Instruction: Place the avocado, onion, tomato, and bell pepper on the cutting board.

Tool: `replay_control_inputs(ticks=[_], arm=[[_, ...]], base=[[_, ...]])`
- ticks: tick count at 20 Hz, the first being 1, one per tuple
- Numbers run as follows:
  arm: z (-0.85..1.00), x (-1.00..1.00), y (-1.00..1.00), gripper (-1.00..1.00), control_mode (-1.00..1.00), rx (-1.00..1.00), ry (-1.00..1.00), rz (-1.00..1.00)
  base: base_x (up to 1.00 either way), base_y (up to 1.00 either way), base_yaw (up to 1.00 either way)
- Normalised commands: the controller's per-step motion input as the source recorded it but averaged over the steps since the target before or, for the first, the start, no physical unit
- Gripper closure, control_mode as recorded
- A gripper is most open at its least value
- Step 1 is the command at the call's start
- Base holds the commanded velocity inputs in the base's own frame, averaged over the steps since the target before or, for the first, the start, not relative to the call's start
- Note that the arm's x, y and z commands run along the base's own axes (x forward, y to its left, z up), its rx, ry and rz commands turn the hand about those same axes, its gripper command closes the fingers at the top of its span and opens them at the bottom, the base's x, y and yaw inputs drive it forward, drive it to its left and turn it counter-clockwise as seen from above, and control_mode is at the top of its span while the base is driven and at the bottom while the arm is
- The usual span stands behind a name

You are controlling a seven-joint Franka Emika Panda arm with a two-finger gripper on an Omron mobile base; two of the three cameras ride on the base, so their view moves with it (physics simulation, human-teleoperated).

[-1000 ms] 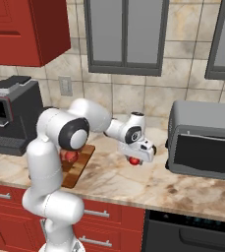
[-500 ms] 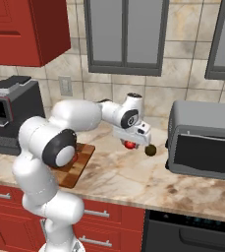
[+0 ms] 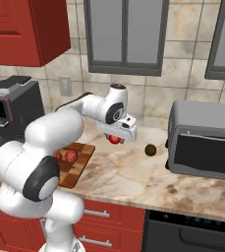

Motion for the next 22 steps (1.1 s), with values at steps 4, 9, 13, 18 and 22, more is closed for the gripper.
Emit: replay_control_inputs(ticks=[4,9,13,18,22], arm=[[0.21,-0.78,0.59,1.00,-1.00,0.00,-0.09,0.02],[0.19,-0.83,0.65,1.00,-1.00,0.00,-0.11,0.01],[0.06,-0.59,0.63,1.00,-1.00,0.00,-0.10,0.00],[-0.08,-0.27,0.64,1.00,-1.00,0.00,-0.09,0.00],[-0.36,-0.03,0.80,1.00,-1.00,0.00,0.00,0.02]], base=[[0.00,0.00,0.00],[0.00,0.00,0.00],[0.00,0.00,0.00],[0.00,0.00,0.00],[0.00,0.00,0.00]])
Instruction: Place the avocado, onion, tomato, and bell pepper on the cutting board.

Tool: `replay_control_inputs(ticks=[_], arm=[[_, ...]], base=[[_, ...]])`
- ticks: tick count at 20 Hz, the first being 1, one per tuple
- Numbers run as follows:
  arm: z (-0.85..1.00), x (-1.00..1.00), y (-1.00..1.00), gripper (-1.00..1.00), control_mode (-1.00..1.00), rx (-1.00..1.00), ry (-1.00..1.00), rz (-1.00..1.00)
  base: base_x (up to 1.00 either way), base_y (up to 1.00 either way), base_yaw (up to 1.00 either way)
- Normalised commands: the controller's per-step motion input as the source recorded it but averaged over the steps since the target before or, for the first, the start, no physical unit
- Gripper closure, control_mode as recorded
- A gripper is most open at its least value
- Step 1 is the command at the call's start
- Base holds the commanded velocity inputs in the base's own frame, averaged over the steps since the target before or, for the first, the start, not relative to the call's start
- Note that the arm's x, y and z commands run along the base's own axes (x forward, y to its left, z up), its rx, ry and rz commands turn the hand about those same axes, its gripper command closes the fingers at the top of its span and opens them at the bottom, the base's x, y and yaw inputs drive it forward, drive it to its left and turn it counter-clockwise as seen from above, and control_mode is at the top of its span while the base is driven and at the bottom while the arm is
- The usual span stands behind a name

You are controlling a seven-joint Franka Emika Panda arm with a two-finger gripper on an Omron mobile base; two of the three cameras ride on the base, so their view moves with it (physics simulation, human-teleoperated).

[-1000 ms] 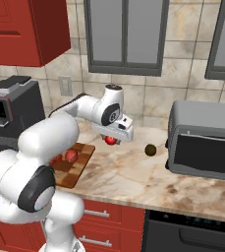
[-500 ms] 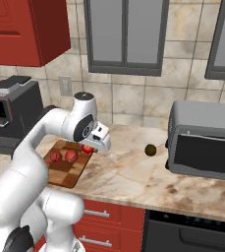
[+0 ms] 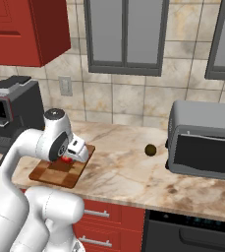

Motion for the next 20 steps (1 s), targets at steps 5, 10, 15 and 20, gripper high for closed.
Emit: replay_control_inputs(ticks=[5,10,15,20], arm=[[-0.36,0.01,0.76,1.00,-1.00,0.00,0.00,0.02],[-0.28,0.09,0.66,1.00,-1.00,0.00,0.01,0.00],[-0.35,0.11,0.42,1.00,-1.00,0.00,0.05,0.00],[-0.32,0.18,0.12,1.00,-1.00,0.00,0.07,0.00]], base=[[0.00,0.00,0.00],[0.00,0.00,0.00],[0.00,0.00,0.00],[0.00,0.00,0.00]])
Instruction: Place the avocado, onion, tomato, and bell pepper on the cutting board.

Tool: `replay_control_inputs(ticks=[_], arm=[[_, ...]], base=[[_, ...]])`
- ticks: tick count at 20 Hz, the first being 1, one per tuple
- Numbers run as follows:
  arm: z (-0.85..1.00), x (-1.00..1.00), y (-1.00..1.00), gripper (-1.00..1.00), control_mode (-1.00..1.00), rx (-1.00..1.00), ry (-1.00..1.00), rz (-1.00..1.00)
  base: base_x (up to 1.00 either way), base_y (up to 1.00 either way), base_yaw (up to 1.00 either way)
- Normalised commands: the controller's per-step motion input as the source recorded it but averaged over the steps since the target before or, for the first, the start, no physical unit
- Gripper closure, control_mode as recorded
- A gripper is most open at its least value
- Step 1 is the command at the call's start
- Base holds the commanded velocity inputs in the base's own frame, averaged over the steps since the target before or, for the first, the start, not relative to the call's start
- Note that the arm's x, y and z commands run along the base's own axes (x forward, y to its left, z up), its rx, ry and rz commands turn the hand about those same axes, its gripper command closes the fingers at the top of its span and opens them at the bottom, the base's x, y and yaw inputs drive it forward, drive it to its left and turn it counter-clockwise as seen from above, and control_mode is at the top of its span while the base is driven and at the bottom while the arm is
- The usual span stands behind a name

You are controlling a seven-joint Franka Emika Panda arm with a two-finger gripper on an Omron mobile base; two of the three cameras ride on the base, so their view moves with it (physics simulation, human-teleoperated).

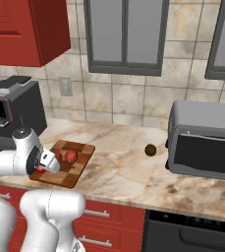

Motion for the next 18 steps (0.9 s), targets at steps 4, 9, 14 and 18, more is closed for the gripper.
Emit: replay_control_inputs(ticks=[4,9,14,18], arm=[[-0.20,0.29,0.00,1.00,-1.00,0.00,0.09,0.00],[-0.21,0.37,0.00,1.00,-1.00,0.00,0.10,0.00],[-0.28,0.34,0.00,1.00,-1.00,0.00,0.10,0.00],[-0.37,0.29,0.00,1.00,-1.00,0.00,0.10,0.00]], base=[[0.00,0.00,0.00],[0.00,0.00,0.00],[0.00,0.00,0.00],[0.00,0.00,0.00]])
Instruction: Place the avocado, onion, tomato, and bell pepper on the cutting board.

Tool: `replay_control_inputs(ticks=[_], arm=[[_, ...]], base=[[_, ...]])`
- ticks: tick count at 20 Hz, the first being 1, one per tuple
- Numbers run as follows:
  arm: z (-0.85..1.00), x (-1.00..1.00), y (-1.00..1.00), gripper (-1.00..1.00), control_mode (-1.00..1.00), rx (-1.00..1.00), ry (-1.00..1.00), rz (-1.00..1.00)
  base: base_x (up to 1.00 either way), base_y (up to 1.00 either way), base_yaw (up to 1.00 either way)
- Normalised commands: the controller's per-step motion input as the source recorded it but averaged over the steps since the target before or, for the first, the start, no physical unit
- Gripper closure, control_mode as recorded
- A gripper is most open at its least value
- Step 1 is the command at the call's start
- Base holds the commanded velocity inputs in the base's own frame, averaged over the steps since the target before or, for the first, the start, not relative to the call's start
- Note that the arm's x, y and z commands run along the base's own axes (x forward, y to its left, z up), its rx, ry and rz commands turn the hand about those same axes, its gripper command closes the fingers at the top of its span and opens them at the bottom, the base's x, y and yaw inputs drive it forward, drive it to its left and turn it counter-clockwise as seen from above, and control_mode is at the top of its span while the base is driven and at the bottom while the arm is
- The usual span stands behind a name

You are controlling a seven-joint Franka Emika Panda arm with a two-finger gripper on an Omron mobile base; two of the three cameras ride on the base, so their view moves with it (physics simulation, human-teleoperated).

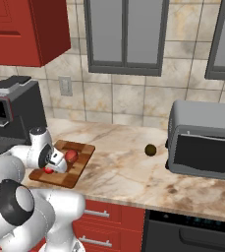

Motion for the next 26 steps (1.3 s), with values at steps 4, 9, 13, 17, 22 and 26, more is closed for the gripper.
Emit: replay_control_inputs(ticks=[4,9,13,17,22,26], arm=[[-0.39,0.24,0.00,1.00,-1.00,0.00,0.09,0.00],[-0.35,0.12,0.00,-1.00,-1.00,0.01,0.07,0.00],[-0.10,0.00,-0.09,-1.00,-1.00,0.04,0.00,0.00],[-0.02,-0.02,-0.03,-1.00,-1.00,0.04,0.00,0.00],[0.03,-0.13,-0.04,-1.00,-1.00,0.01,-0.02,0.00],[0.37,-0.19,-0.16,-1.00,-1.00,0.00,-0.11,0.03]], base=[[0.00,0.00,0.00],[0.00,0.00,0.00],[0.00,0.00,0.00],[0.00,0.00,0.00],[0.00,0.00,0.00],[0.00,0.00,0.00]])
